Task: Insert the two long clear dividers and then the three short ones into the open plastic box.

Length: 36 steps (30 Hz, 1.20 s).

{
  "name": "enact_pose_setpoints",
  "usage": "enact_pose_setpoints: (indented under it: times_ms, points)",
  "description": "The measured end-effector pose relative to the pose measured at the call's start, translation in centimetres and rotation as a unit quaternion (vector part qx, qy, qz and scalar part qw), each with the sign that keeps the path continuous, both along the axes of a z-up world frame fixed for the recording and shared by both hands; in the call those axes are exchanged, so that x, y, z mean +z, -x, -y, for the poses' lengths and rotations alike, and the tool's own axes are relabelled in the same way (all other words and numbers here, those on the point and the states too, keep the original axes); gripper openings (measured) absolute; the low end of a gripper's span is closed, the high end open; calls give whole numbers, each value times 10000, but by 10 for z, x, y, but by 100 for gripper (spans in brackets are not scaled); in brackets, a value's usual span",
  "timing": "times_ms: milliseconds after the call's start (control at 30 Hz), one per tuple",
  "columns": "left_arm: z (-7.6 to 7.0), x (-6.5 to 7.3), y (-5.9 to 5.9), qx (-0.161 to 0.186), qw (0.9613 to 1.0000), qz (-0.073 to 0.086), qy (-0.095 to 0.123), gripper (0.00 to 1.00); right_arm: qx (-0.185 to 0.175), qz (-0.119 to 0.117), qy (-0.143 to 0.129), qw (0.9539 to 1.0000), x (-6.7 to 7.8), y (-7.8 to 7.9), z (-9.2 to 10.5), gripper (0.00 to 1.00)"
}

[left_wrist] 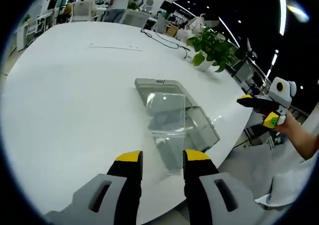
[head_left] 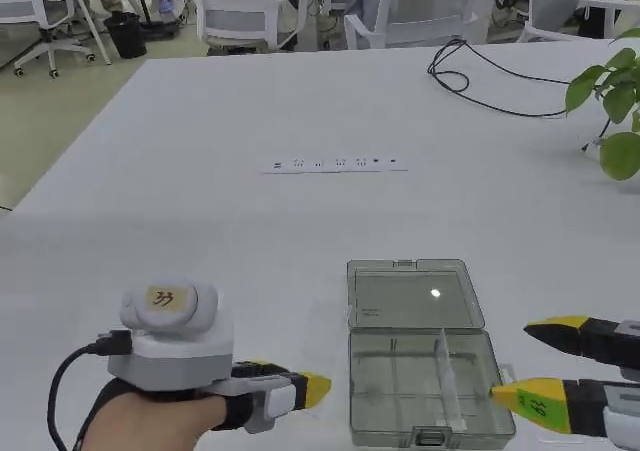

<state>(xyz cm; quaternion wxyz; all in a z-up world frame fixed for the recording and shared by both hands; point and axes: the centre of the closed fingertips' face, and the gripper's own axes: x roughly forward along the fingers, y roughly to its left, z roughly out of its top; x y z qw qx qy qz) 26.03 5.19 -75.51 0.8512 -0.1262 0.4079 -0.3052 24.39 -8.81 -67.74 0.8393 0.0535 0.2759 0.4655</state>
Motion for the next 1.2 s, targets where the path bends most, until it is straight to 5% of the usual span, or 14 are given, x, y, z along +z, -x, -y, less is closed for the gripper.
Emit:
enact_pose_setpoints:
  times_ms: [233, 500, 1200]
  points:
    - [33, 32, -1, -112, 9980, 335, 526, 30, -395, -200, -452, 9980, 14, -13, -31, 38]
    - [59, 50, 3, -383, 9945, 646, 727, 30, -621, -598, -522, 9949, 1, -13, -57, 26]
    - [75, 54, 4, -705, 9907, 917, 716, 31, -1311, -966, -719, 9840, 0, -17, -59, 7]
